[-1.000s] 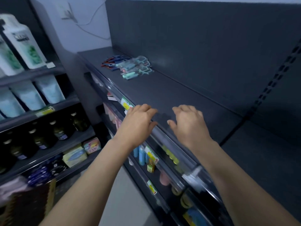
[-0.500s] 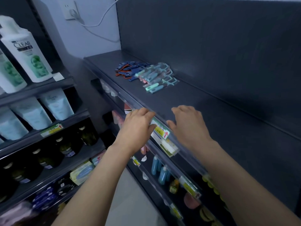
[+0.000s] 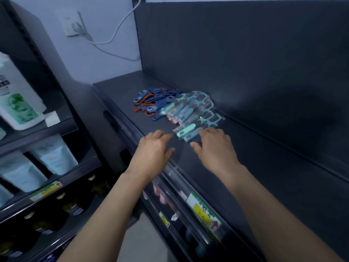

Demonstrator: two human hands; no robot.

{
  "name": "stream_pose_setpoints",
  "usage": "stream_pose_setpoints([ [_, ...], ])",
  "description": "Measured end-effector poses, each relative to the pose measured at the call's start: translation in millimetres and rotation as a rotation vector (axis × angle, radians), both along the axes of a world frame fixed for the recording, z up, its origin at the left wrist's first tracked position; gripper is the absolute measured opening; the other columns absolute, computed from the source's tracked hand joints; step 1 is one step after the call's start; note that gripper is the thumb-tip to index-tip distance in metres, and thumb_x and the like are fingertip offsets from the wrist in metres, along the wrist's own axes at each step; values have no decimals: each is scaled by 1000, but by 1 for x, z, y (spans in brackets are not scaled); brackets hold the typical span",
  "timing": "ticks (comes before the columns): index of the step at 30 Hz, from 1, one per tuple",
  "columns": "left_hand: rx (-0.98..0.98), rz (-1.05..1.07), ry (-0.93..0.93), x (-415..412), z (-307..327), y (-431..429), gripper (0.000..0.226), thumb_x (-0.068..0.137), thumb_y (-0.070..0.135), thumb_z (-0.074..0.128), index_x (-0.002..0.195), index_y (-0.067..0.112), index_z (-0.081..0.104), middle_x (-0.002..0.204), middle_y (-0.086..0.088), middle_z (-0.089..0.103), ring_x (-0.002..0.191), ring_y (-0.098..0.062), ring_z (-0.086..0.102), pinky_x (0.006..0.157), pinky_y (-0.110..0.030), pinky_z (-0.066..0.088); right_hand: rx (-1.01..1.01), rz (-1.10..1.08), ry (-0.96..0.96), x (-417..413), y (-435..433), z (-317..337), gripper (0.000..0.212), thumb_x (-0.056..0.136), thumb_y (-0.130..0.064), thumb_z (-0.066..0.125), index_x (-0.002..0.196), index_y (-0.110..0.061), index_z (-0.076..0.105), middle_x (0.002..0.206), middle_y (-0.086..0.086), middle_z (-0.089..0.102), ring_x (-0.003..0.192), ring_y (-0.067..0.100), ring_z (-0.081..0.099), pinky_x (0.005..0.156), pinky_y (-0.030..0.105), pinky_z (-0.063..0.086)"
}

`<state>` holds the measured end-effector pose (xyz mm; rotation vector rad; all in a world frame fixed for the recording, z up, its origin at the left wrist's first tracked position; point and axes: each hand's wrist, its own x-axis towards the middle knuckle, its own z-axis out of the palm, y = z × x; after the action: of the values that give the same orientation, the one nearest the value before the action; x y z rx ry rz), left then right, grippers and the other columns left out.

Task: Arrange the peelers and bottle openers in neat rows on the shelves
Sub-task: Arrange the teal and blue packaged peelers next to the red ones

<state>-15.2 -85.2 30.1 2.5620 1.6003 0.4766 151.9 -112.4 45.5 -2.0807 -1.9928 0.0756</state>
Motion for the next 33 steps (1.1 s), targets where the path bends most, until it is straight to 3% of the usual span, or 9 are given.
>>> stream_pose_setpoints([
  [5,-16,-57,-38,14,-4,57,41,94,29,51,134,19,47,129,-3,49,118,-26,45,98,-38,35,-20,-115,-23,6,38,-4,35,95,-37,46,118,-11,54,119,10,56,110,28,48,88,37,38],
  [14,-48,-189,-124,14,-10,165,32,93,19,52,123,7,56,120,-10,54,110,-32,50,93,-45,41,-128,-381,25,-20,106,-16,43,94,-42,46,122,-10,53,121,13,54,115,31,45,93,39,38],
  [19,-61,-255,-147,14,-11,213,25,91,7,50,113,0,60,109,-24,55,98,-41,52,80,-47,44,-227,-531,78,-35,134,-22,43,91,-43,53,114,-7,54,121,16,50,118,33,39,92,39,41],
  [27,-124,-239,-140,31,-20,250,27,87,21,58,105,3,58,99,-22,61,91,-38,56,64,-33,34,-292,-684,194,-33,144,-22,25,88,-13,57,112,-8,55,119,13,51,118,31,38,87,35,43],
  [33,-217,-131,-231,35,-23,248,42,86,37,60,103,0,51,105,-20,58,93,-37,56,65,-32,35,-243,-793,125,-38,148,-26,39,88,-20,58,120,-2,46,119,17,52,115,32,43,74,31,37],
])
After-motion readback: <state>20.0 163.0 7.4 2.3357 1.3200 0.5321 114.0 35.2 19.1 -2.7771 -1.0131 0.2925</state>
